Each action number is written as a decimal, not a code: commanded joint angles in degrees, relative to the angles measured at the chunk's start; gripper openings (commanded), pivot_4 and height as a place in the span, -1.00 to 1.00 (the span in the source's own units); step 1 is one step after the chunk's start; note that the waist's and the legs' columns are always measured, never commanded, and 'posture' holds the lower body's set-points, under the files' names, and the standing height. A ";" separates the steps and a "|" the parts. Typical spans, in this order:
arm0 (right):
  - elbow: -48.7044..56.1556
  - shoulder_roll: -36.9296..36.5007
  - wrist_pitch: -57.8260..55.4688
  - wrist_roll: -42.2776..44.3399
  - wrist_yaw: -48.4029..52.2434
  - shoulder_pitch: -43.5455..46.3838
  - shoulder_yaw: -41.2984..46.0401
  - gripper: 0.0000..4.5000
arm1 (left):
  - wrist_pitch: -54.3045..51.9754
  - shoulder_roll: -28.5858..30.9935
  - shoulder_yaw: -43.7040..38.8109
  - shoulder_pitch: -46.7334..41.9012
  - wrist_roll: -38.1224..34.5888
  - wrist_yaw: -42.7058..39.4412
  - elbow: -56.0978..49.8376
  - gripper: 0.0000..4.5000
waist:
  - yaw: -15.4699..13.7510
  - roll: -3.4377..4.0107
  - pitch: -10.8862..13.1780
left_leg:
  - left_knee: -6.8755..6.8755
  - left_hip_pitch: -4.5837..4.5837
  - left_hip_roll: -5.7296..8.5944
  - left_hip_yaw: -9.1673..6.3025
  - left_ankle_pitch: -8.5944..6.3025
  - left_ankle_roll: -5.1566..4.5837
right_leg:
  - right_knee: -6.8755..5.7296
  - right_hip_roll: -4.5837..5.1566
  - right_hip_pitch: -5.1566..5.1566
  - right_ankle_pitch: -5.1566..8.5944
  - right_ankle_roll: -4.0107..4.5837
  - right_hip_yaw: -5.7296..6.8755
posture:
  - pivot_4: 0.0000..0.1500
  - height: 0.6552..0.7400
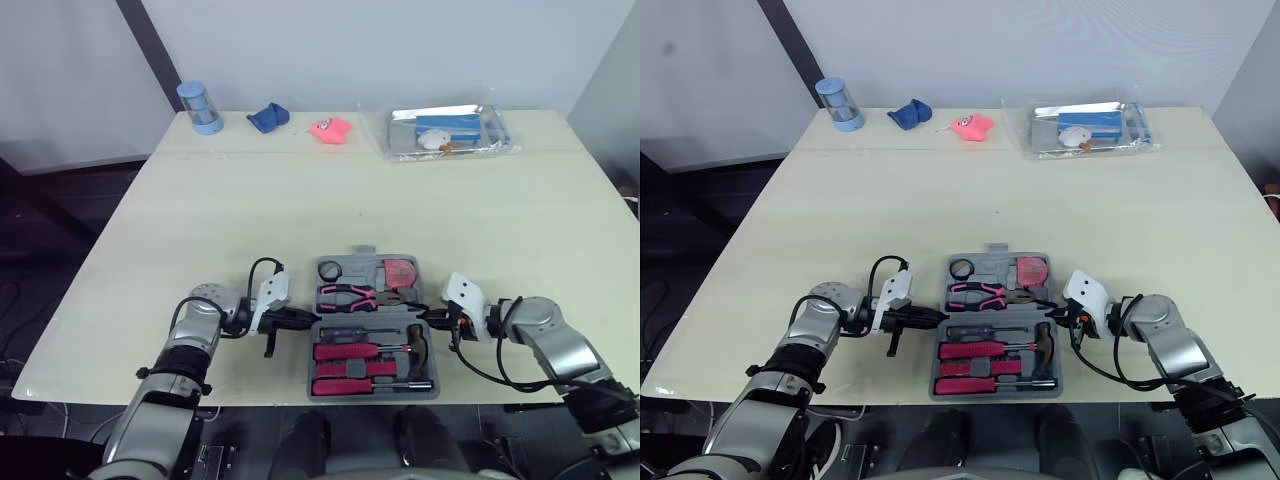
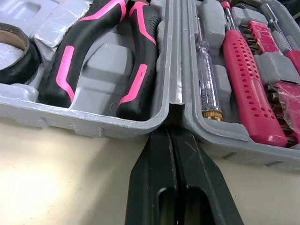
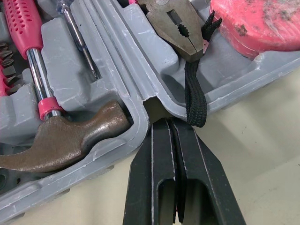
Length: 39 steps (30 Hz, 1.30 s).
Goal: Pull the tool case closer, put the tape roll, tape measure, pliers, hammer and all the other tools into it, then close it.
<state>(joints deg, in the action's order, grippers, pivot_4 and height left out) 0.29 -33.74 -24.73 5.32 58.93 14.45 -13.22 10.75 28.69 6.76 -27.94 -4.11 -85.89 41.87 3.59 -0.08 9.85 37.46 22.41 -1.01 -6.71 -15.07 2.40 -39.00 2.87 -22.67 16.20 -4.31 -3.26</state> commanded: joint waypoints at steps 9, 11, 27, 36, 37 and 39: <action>2.98 0.65 -0.10 2.02 2.25 -0.33 -1.89 -1.00 | 0.31 -0.57 1.19 -0.01 -0.36 0.15 -0.36 -1.00 | 0.04 0.00 0.00 | 0.00 0.00 0.00 0.00 0.00 0.00 | 0.00 0.00 0.00 0.00 0.00 0.00 | 1.00 1.00; 2.89 0.60 -0.12 1.99 2.24 -0.25 -1.92 -1.00 | 0.35 -0.52 1.16 -0.04 -0.34 0.21 -0.28 -1.00 | 0.06 0.00 0.00 | 0.00 0.00 0.00 0.00 0.00 0.00 | -0.01 0.00 0.00 0.00 0.00 0.00 | 1.00 1.00; 3.17 -4.08 3.48 2.20 -0.28 -3.05 4.38 -1.00 | 0.78 4.39 -1.77 1.04 -2.55 0.52 -2.59 -1.00 | 0.39 0.00 0.00 | 0.00 0.00 0.00 -0.02 0.00 -0.01 | -0.01 0.00 -0.01 0.00 0.00 0.01 | 1.00 1.00; 0.94 -1.56 -6.47 10.85 -4.82 -0.24 13.53 -1.00 | -5.03 7.31 -7.54 7.50 -14.34 -1.58 -18.52 -1.00 | 0.48 0.00 0.01 | 0.00 0.02 -0.02 -0.02 -0.01 -0.01 | -0.02 0.00 -0.02 0.00 0.00 0.00 | 1.00 1.00; 0.61 -0.75 -9.19 12.51 -5.42 0.63 14.53 -0.82 | -6.85 7.36 -8.10 9.02 -16.80 -2.23 -21.98 -1.00 | 0.50 0.00 0.01 | 0.00 0.02 -0.04 -0.01 -0.01 -0.01 | -0.03 -0.01 -0.02 0.00 0.00 -0.01 | 1.00 1.00; -0.57 0.53 -14.04 15.57 -5.72 2.43 15.88 -0.67 | -10.06 7.31 -8.43 12.54 -20.80 -2.91 -28.71 -1.00 | 0.57 0.00 0.00 | -0.01 0.01 -0.04 0.00 -0.01 -0.01 | -0.05 -0.01 -0.03 0.00 0.00 -0.01 | 1.00 1.00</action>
<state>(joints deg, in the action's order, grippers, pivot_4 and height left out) -0.42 -33.71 -34.25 17.08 53.86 15.47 0.37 3.62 35.72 -0.46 -17.35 -20.08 -87.36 19.73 4.16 -0.08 9.85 37.44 22.42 -1.09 -6.70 -15.08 2.39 -39.03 2.85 -22.69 16.20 -4.30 -3.30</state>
